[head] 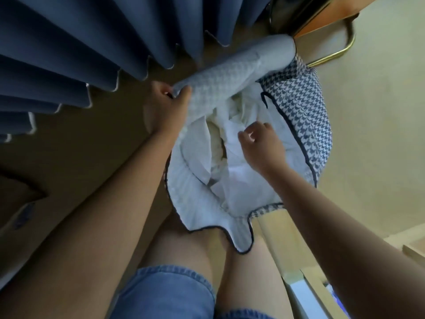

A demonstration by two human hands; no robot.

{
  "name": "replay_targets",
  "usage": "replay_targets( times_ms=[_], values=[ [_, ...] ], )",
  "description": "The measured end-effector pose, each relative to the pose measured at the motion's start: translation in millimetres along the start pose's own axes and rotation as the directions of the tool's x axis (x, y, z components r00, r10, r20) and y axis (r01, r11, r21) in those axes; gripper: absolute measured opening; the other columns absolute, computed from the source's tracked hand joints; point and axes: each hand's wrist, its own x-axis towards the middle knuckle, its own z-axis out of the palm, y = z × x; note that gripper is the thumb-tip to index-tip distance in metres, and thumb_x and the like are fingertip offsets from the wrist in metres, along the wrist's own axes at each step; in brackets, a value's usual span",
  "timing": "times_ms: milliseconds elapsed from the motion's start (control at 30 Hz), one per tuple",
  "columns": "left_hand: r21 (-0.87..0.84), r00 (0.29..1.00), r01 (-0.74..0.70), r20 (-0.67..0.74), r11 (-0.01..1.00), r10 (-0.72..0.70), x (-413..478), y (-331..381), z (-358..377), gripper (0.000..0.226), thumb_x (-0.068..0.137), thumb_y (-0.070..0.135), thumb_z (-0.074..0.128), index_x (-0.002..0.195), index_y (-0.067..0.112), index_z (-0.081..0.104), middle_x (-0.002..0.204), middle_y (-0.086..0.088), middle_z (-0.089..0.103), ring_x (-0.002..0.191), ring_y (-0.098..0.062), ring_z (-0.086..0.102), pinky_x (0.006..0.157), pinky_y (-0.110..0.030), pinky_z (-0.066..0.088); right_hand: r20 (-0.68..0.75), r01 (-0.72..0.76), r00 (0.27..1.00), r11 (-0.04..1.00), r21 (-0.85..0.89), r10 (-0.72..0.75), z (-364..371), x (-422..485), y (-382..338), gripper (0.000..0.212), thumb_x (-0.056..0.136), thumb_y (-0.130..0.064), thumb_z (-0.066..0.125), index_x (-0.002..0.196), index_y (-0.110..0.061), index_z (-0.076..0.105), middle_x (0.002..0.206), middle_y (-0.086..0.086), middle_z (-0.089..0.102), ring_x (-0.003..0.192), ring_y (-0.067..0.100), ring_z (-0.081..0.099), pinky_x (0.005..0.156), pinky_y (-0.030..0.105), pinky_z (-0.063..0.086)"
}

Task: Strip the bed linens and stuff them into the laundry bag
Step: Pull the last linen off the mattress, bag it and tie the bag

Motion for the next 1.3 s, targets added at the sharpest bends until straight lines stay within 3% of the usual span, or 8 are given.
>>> replay_targets(
  times_ms=[100,300,467,567,733,933,1100,1300],
  values=[
    [-0.034,0.935,0.327,0.158,0.944,-0.318,52,-26,5,0.112,0.044,0.09,0.063,0.131,0.02,0.051,0.135,0.0,0.053,0.123,-0.024,0.05,0.104,-0.043,0.042,0.017,0.011,1.0,0.999,0.046,-0.012,-7,30,-27,0.027,0.094,-0.031,0.048,0.111,-0.013,0.058,0.119,0.008,0.052,0.093,0.025,0.054,0.074,0.027,0.035],
    [-0.149,0.69,0.604,0.589,0.783,-0.42,68,0,22,0.052,0.073,0.049,0.073,0.114,0.017,0.067,0.126,-0.009,0.061,0.117,-0.028,0.058,0.102,-0.041,0.045,0.032,0.088,0.995,0.992,0.085,-0.091,1,52,-54,0.035,0.095,-0.033,0.048,0.121,-0.011,0.053,0.127,0.008,0.048,0.088,0.016,0.048,0.075,0.026,0.034],
    [-0.068,0.777,-0.143,0.61,0.987,0.154,18,45,34,0.038,0.087,0.004,0.058,0.124,0.009,0.052,0.107,0.001,0.057,0.102,-0.017,0.056,0.078,-0.023,0.047,-0.188,-0.003,0.978,0.899,0.438,0.094,-22,67,-58,0.062,0.087,-0.047,0.06,0.135,-0.013,0.04,0.134,0.01,0.04,0.12,0.022,0.045,0.094,0.028,0.037],
    [0.085,0.392,-0.782,0.837,0.617,0.382,-23,54,33,0.029,0.091,0.001,0.046,0.117,0.008,0.055,0.109,-0.005,0.053,0.11,-0.024,0.053,0.085,-0.024,0.036,-0.069,-0.139,0.971,0.778,0.613,0.229,-43,78,-50,0.094,0.078,-0.052,0.07,0.149,-0.023,0.016,0.151,0.009,0.028,0.133,0.028,0.037,0.104,0.035,0.036],
    [0.179,0.18,-0.984,0.979,0.023,0.097,-44,48,28,0.026,0.094,0.01,0.044,0.115,0.01,0.058,0.123,-0.012,0.045,0.105,-0.032,0.054,0.068,-0.036,0.039,-0.277,-0.121,0.937,0.943,0.309,0.211,-59,62,-11,0.069,0.09,-0.012,0.048,0.15,-0.029,0.018,0.116,0.009,0.061,0.085,0.021,0.056,0.063,0.024,0.035],
    [0.338,0.397,-0.754,0.918,0.563,-0.019,-19,53,21,0.072,0.081,0.061,0.06,0.14,0.021,0.047,0.142,-0.008,0.045,0.124,-0.026,0.048,0.097,-0.032,0.041,-0.292,-0.295,0.81,0.784,0.547,0.509,-23,-7,67,0.062,0.075,-0.003,0.04,0.134,-0.022,0.043,0.106,0.005,0.062,0.088,0.028,0.06,0.075,0.037,0.052],
    [0.314,0.378,-0.748,0.926,0.584,-0.012,-50,51,59,0.089,0.08,0.073,0.05,0.148,0.017,0.034,0.15,-0.009,0.038,0.131,-0.026,0.043,0.104,-0.038,0.039,-0.044,-0.449,0.876,0.846,0.288,0.48,11,-63,85,0.044,0.087,-0.007,0.05,0.13,-0.017,0.047,0.105,0.011,0.062,0.096,0.032,0.059,0.065,0.031,0.035],
    [0.317,0.324,-0.637,0.937,0.703,-0.13,-117,36,115,0.09,0.087,0.042,0.065,0.153,0.017,0.01,0.155,-0.013,0.028,0.136,-0.033,0.036,0.105,-0.041,0.036,0.289,-0.178,0.948,0.973,0.147,0.13,23,-95,63,0.024,0.086,-0.018,0.057,0.106,-0.003,0.057,0.101,0.013,0.065,0.088,0.031,0.06,0.073,0.037,0.047]
  ],
)
